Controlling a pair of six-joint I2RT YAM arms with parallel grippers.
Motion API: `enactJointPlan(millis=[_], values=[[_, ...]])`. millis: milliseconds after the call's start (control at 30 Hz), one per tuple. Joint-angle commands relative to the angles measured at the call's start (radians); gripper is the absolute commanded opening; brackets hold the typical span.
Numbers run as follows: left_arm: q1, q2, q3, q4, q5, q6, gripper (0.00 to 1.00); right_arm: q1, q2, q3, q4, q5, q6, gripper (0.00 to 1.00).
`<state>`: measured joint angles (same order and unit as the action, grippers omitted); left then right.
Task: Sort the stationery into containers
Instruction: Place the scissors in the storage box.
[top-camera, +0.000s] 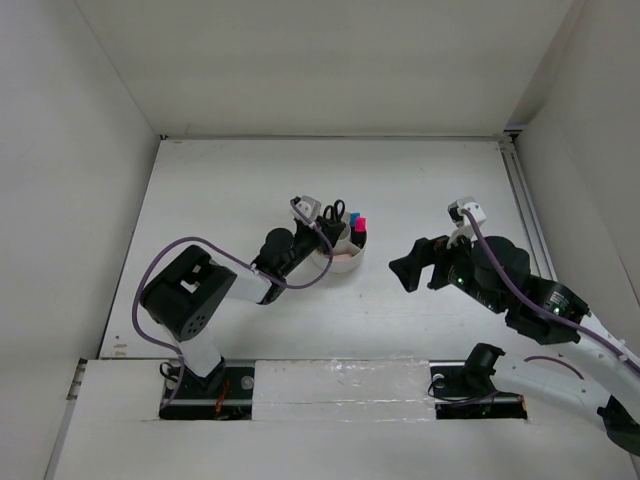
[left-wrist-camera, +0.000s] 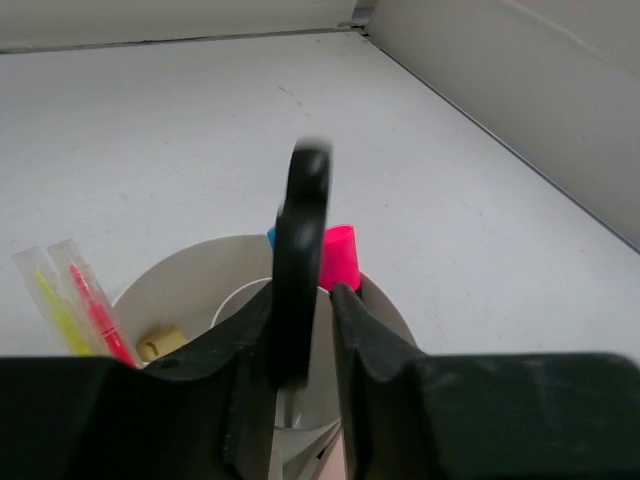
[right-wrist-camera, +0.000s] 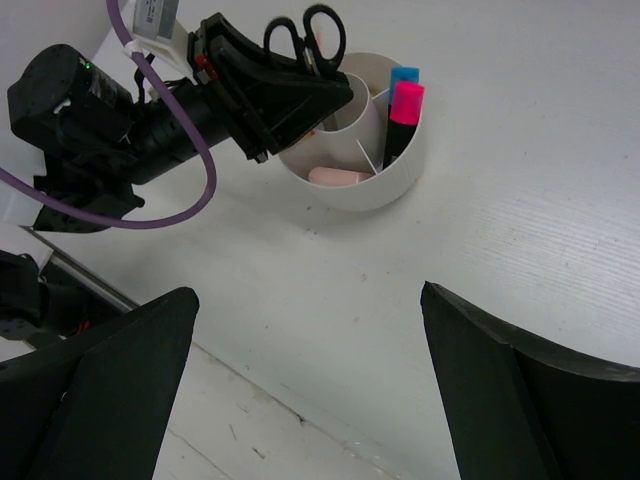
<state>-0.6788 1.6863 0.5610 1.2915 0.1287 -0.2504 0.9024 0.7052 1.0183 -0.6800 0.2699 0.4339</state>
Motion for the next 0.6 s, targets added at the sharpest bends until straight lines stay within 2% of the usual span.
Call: enactJointPlan(millis=[0,67,233,333,400,467,500,533,567], values=[[-0.017,-0.004,0.004,0.428,0.028,-0.023,0.23,-0.007,0.002,0.002,0.057,-0.001,-0.011,1.00],[-0.018,-0.004,0.004,0.428,0.028,-0.013,0.34,-0.007,0.002,0.002,0.057,-0.011,-0.020,1.00],[-0.027,-0.023,-0.006,0.428,0.015,-0.013,0.48,-0.007,0.011,0.002,0.066,-0.011,-0.020,1.00],[-0.045,-0.043,-0.006,0.428,0.015,-0.004,0.60,-0.007,0.020,0.002,0.066,-0.020,-0.020,1.00],[-0.045,-0.059,-0.006,0.410,0.015,0.007,0.74,-0.007,0.020,0.002,0.066,-0.020,-0.020,1.00],[-0.045,-0.092,-0.006,0.395,0.015,0.007,0.81,-0.007,0.020,0.002,0.076,-0.029,-0.029,1.00],[-0.045,-0.102,-0.006,0.382,0.015,0.007,0.88,-0.007,0.020,0.002,0.076,-0.029,-0.029,1.00],[-0.045,-0.121,0.003,0.368,0.015,0.007,1.00,-0.007,0.020,0.002,0.076,-0.029,-0.029,1.00],[-0.045,-0.132,0.004,0.355,0.015,0.007,1.00,-0.007,0.020,0.002,0.076,-0.038,-0.029,1.00]])
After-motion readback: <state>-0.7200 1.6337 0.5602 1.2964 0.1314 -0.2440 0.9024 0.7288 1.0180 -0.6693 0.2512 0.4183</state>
